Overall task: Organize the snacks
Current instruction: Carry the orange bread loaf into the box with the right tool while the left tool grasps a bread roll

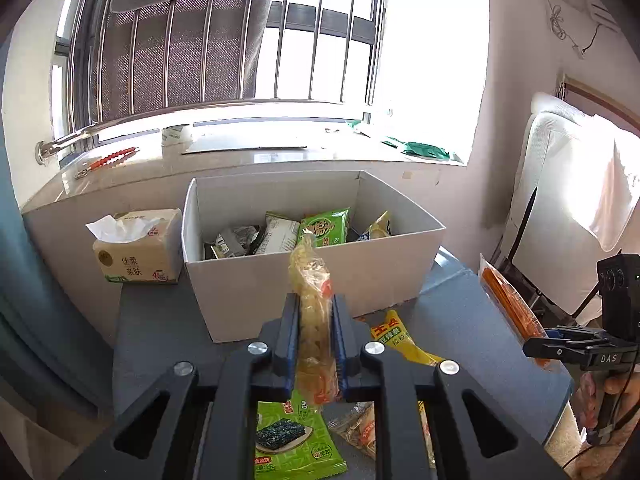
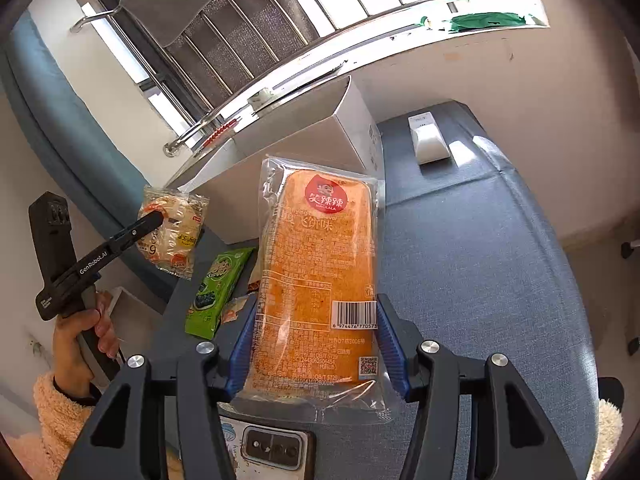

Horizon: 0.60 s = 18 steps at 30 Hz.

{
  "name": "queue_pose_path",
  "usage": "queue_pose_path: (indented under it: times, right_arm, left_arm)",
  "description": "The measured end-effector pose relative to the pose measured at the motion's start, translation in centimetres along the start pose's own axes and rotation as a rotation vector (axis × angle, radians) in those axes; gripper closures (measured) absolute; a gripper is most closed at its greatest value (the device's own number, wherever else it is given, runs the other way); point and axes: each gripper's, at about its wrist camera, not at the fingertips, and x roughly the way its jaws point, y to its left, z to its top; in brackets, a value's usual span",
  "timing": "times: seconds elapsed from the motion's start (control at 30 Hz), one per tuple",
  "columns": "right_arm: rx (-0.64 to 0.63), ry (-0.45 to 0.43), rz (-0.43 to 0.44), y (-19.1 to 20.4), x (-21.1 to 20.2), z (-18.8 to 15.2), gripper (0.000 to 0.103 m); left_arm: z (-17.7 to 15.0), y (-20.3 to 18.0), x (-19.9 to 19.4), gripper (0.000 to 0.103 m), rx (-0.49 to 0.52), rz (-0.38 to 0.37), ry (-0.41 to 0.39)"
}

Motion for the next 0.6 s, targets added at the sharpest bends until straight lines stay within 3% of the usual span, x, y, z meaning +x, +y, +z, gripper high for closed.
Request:
queue_pose_path:
  times: [0.27, 0.43, 0.6]
  right_arm:
    - [-0.117, -0.077, -0.029, 4.8, 1.1, 7.3, 0.043]
    - [-0.149, -0.092, -0.068, 6.5, 4.7, 13.7, 0.043]
    - [-0.163, -0.048, -0.174, 6.2, 9.8, 18.4, 0.043]
  left_arm:
    - [6.4, 2.8, -0.7, 0.086, -0.050, -0.012, -0.115]
    - [11.3, 5.2, 3.3, 0.086, -0.081, -0.001, -0.120]
    - [13.8, 6.1, 8.3, 0.086, -0.068, 0.073, -0.082]
